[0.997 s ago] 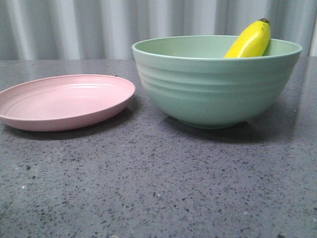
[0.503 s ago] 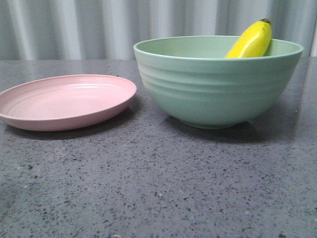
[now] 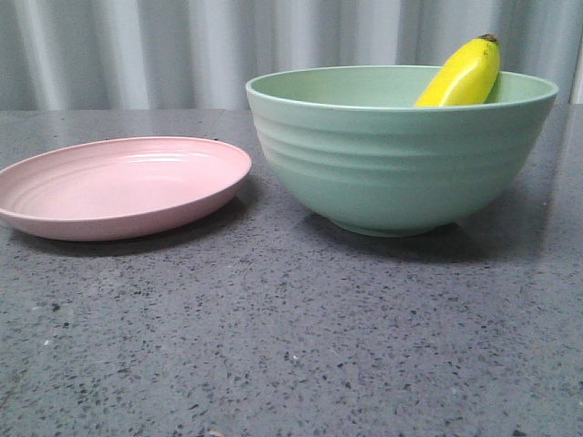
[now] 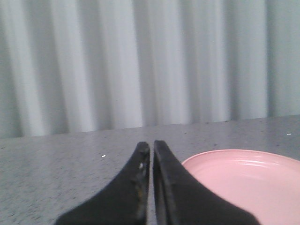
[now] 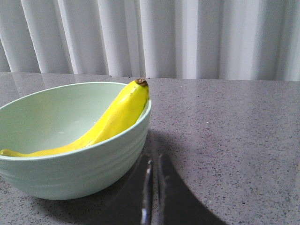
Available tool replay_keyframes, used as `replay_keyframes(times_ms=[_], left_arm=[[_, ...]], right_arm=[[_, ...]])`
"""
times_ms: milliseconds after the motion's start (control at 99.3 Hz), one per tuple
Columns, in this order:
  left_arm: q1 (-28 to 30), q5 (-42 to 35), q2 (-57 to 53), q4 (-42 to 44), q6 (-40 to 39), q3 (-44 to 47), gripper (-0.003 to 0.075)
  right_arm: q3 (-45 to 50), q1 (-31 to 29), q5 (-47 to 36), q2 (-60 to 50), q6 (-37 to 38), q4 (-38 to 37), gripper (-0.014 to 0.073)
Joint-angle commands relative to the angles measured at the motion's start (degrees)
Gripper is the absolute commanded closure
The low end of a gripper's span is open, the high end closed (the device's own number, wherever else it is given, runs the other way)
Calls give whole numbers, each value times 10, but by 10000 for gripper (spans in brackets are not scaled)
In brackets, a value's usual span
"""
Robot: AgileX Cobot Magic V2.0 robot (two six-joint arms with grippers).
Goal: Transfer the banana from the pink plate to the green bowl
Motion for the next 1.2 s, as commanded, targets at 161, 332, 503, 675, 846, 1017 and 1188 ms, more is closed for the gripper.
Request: replay_keyframes(times_ms=[161, 332, 503, 675, 846, 1017, 1188], left_arm=[[78, 157, -24, 0, -5, 5, 741], [80, 215, -24, 0, -5, 5, 741], [80, 211, -24, 0, -5, 5, 741], [80, 211, -24, 0, -5, 5, 741], [80, 211, -24, 0, -5, 5, 741], [80, 211, -24, 0, -5, 5, 741], [80, 211, -24, 0, -5, 5, 741]], right_arm=[[-16, -1, -49, 4, -7, -6, 665], [-16, -1, -49, 4, -7, -6, 665], [-16, -1, -49, 4, -7, -6, 665], [-16, -1, -49, 4, -7, -6, 665], [-16, -1, -49, 4, -7, -6, 665], [-13, -1, -51, 4, -7, -6, 665], [25, -14, -61, 3, -7, -7, 665]])
